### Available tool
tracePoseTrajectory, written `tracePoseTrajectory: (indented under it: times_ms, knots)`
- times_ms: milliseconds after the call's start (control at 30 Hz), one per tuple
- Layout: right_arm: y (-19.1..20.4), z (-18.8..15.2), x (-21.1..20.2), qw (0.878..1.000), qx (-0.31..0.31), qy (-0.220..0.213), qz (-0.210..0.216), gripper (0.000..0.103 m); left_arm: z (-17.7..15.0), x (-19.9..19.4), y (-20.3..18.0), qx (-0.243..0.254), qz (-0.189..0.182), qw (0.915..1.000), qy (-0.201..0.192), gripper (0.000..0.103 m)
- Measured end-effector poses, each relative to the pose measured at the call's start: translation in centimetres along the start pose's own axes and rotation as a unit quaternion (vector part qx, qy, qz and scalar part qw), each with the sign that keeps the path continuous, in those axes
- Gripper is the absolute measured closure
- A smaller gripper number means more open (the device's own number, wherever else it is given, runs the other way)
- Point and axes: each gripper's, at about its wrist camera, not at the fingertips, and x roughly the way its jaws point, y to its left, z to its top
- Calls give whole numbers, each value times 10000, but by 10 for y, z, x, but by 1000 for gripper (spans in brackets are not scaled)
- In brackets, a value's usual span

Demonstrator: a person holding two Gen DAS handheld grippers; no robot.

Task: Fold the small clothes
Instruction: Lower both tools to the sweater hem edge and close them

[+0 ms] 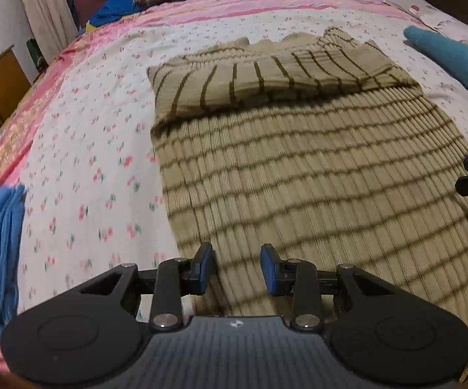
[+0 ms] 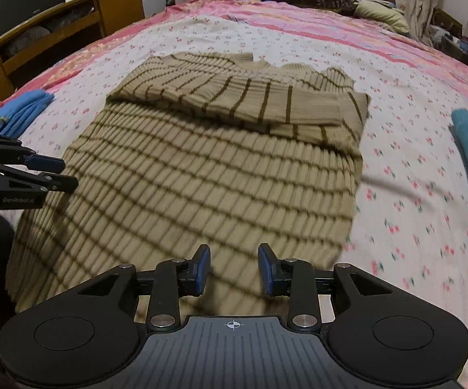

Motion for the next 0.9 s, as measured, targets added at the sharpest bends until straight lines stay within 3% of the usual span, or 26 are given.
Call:
tracePoseTrajectory:
  times_ms: [367,633,900]
  knots:
    - [-8,-50,-36,9990,299,332,76,61,-46,-29,-6,-114,-54,9993,364,59]
    - [-1,-74,-32,9962,445,738,158,58,-67,-29,3,-418,-113,9966,702,57]
    - [-10,-75,-41,9943,698,805,65,58,-83,-37,17,-869,-169,9943,590,57]
